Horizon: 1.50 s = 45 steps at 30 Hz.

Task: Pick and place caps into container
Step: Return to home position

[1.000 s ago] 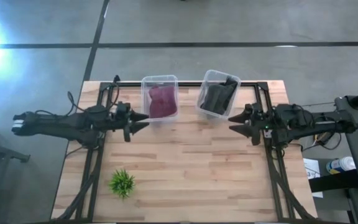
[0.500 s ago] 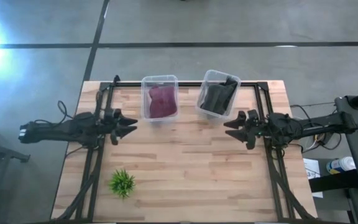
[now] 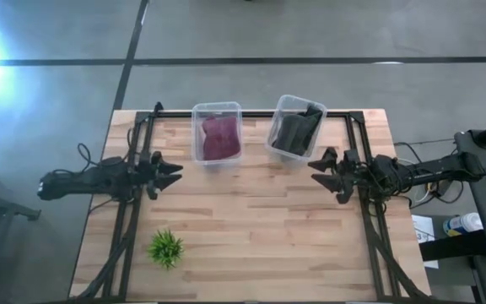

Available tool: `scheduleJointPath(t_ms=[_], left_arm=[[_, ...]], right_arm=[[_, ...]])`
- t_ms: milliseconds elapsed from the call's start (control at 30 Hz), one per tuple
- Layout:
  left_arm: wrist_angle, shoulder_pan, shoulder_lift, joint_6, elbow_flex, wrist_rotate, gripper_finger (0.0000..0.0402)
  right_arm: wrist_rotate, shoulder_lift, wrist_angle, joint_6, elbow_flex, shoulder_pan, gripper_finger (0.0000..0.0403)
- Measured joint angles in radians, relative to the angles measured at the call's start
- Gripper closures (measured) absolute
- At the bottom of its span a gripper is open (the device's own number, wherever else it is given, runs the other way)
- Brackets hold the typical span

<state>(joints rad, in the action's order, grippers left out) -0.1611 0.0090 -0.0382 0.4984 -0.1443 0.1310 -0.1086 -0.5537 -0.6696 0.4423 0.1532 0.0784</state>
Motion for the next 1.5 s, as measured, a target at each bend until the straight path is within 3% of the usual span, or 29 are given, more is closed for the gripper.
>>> scheduleJointPath(t_ms=[367, 633, 1233, 1500], left_arm=[[0.103, 0.001, -0.006, -0.047, 0.100, 0.008, 0.0207], [0.109, 0.002, -0.012, -0.105, 0.099, 0.200, 0.0207], [0.098, -0.016, 0.031, -0.101, 0.100, 0.197, 0.0207], [0.100, -0.015, 0.037, -0.318, 0.104, 0.141, 0.0207]], right_arm=[[-0.076, -0.028, 0.007, 0.015, 0.006, 0.000, 0.0172], [-0.077, -0.051, 0.032, 0.009, 0.005, 0.000, 0.0172], [-0.075, -0.052, 0.045, 0.010, 0.003, 0.000, 0.0172], [-0.075, -0.051, 0.045, 0.010, 0.004, 0.000, 0.0172]])
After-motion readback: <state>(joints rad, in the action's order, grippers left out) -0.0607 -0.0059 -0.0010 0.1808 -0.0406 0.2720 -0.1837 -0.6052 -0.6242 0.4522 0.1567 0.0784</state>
